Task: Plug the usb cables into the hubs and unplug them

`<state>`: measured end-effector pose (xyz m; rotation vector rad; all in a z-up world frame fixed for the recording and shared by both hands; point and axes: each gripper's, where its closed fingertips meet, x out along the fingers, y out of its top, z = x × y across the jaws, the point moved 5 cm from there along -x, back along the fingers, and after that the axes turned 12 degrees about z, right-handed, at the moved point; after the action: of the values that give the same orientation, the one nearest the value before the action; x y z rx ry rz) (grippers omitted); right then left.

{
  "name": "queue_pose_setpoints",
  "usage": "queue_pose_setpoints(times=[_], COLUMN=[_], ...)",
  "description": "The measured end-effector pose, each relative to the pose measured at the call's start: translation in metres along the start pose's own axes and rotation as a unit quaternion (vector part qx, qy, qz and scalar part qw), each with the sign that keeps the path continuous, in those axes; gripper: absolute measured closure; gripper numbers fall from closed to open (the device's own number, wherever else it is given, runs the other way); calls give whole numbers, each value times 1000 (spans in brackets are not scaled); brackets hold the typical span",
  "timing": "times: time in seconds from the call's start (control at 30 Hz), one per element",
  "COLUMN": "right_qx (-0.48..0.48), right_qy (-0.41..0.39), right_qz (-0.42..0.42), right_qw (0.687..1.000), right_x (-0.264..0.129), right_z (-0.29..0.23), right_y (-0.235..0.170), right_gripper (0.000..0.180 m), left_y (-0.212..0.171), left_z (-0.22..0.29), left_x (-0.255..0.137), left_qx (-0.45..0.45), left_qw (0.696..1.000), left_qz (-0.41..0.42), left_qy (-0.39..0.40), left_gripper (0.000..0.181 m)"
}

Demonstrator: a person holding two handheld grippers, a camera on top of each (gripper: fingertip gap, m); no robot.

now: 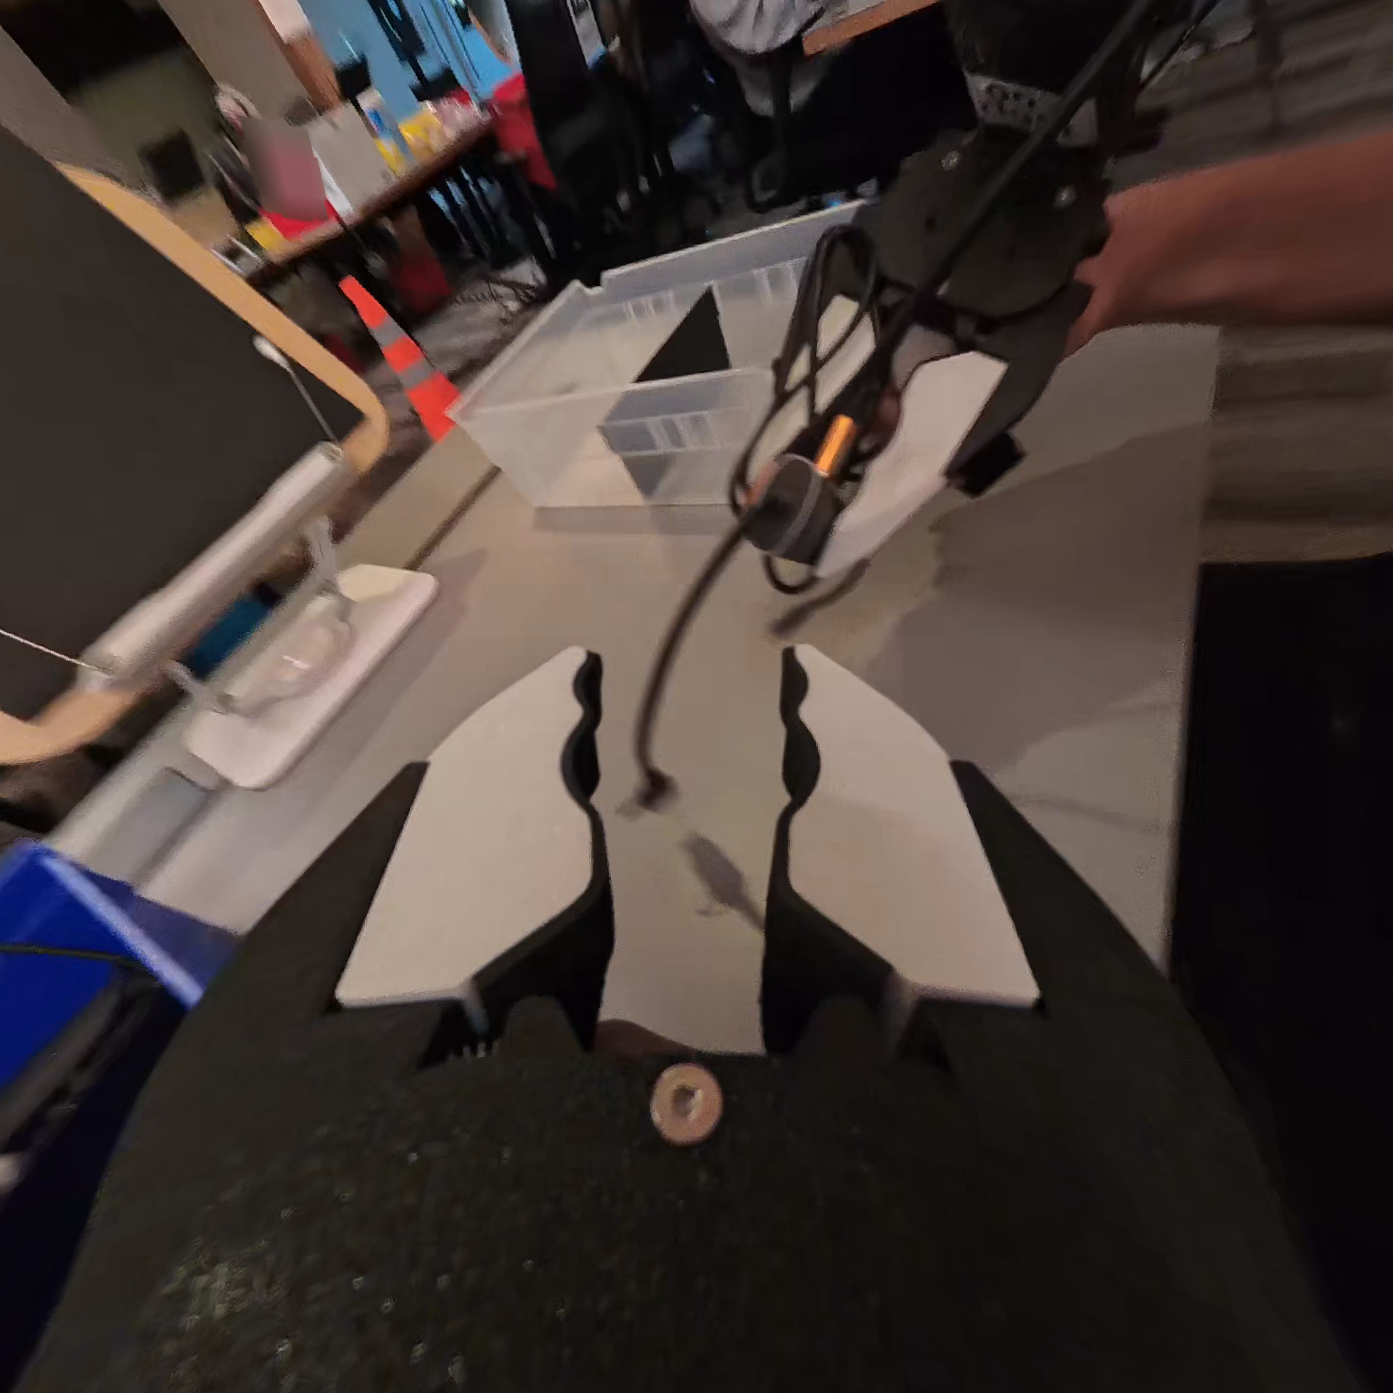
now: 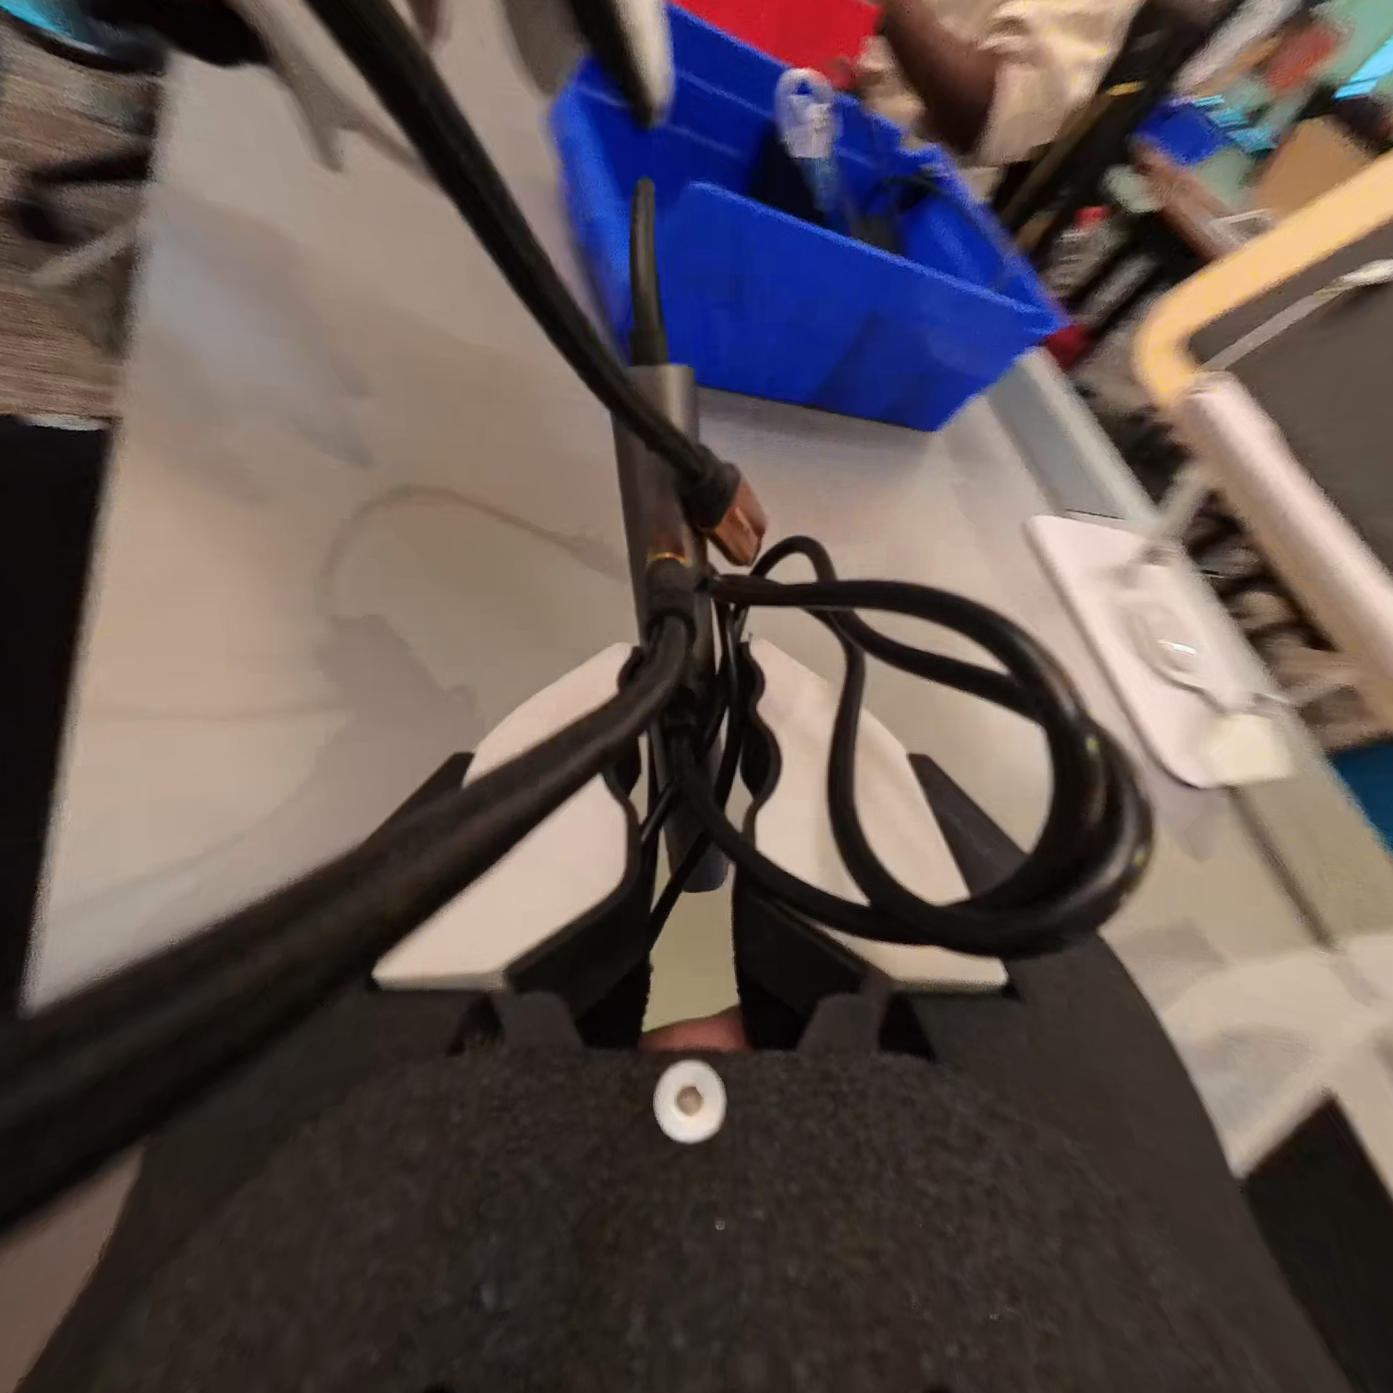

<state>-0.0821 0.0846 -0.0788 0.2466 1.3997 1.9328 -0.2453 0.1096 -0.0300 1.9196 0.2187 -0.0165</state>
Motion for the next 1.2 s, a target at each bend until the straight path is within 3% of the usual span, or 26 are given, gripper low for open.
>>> queue_pose_setpoints(times=[0.07,0.17,0.33,0.47,0.53,0.73,0.83,0.9,1.0,1.2], right_qx=[4,-8,-53,-67,-67,-52,-63,-31,32,115], right_qy=[39,58,45,49,52,58,31,2,-8,26], right_qz=[1,-7,-35,-31,-29,-41,-58,-43,-34,73], right_qw=[999,998,997,996,996,996,996,999,999,990], right_x=[3,11,17,20,22,18,21,22,6,-39], right_z=[-12,-21,-26,-32,-34,-32,-28,-20,-2,7], right_y=[-2,0,0,6,8,-1,-8,-6,-2,44], right_gripper=[158,158,158,158,158,160,158,154,133,134], left_y=[1,0,1,-17,-21,-27,-37,-39,-53,-70], left_z=[-1,11,19,32,37,44,44,35,6,-13], left_x=[2,9,22,40,46,61,67,69,65,58], left_qx=[91,182,124,142,147,112,143,162,214,255], left_qw=[996,979,978,966,964,978,980,981,972,963], left_qz=[-10,-29,-41,-81,-84,-66,-67,-67,-93,-84], left_qy=[4,-87,-164,-201,-204,-163,-122,-84,-10,40], left_gripper=[146,153,134,146,161,164,164,164,164,164])
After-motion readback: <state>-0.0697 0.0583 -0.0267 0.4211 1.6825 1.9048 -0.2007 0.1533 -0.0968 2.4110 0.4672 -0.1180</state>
